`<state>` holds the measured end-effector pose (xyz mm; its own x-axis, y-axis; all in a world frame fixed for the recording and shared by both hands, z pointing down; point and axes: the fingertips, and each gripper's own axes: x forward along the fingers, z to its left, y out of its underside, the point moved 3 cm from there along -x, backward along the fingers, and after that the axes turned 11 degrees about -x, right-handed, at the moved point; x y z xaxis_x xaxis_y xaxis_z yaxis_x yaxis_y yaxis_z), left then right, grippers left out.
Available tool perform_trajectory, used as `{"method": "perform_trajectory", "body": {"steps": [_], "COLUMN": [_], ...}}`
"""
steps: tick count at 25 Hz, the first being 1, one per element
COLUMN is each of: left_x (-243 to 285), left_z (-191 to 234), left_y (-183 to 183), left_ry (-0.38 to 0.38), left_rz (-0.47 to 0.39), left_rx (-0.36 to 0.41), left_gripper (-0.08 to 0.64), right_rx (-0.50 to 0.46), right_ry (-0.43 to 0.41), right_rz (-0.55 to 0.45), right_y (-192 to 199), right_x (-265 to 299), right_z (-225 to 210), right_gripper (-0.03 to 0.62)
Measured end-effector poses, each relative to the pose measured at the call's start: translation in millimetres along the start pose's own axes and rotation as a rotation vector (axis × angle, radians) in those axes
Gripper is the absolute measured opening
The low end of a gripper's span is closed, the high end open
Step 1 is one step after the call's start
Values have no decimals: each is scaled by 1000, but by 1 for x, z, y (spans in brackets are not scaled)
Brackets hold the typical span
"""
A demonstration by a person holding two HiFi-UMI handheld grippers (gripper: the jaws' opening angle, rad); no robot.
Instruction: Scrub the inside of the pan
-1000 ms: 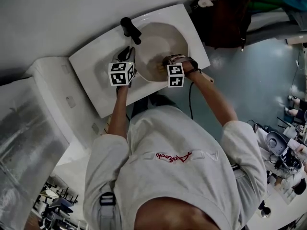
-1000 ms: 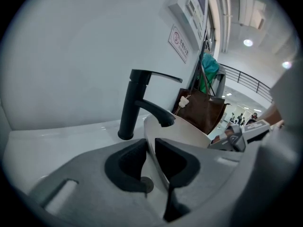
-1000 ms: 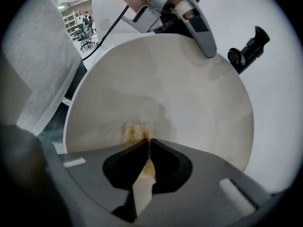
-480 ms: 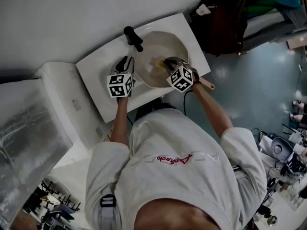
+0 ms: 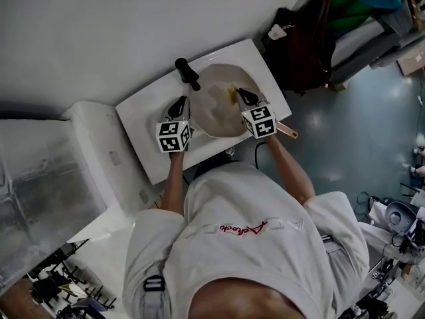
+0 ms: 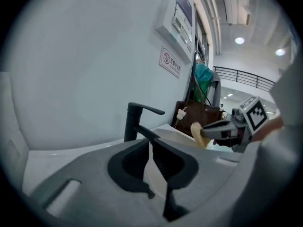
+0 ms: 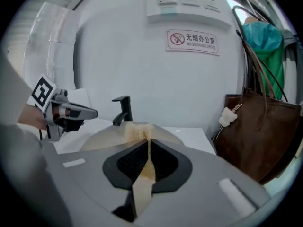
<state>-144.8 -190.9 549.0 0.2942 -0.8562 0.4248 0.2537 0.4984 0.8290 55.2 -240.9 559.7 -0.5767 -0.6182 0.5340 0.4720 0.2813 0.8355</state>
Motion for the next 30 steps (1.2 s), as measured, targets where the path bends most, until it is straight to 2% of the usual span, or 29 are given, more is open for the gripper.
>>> {"method": "perform_trajectory", "body": {"steps": [4, 8, 17, 26, 30], "left_x": [-4, -7, -11, -27, -33], "left_z": [-9, -18, -41, -58, -57], "left_y": [-6, -14, -29, -56, -70], "left_ry": [-6, -22, -43, -53, -43], "left_rz": [-21, -58, -126, -174, -194], "left_rx": [11, 28, 43, 59, 81], "left_gripper": [2, 0, 0, 0, 0], "right_rx": [81, 119, 90, 38, 46], "right_ry": [30, 53, 55, 105, 132], "right_rz": [-62, -110, -171, -250, -283], "right_y": [-6, -13, -24, -52, -67], "right_x": [-13, -25, -42, -67, -78], "right_z": [-13, -26, -40, -54, -62], "right_gripper": [28, 28, 27, 26, 26]}}
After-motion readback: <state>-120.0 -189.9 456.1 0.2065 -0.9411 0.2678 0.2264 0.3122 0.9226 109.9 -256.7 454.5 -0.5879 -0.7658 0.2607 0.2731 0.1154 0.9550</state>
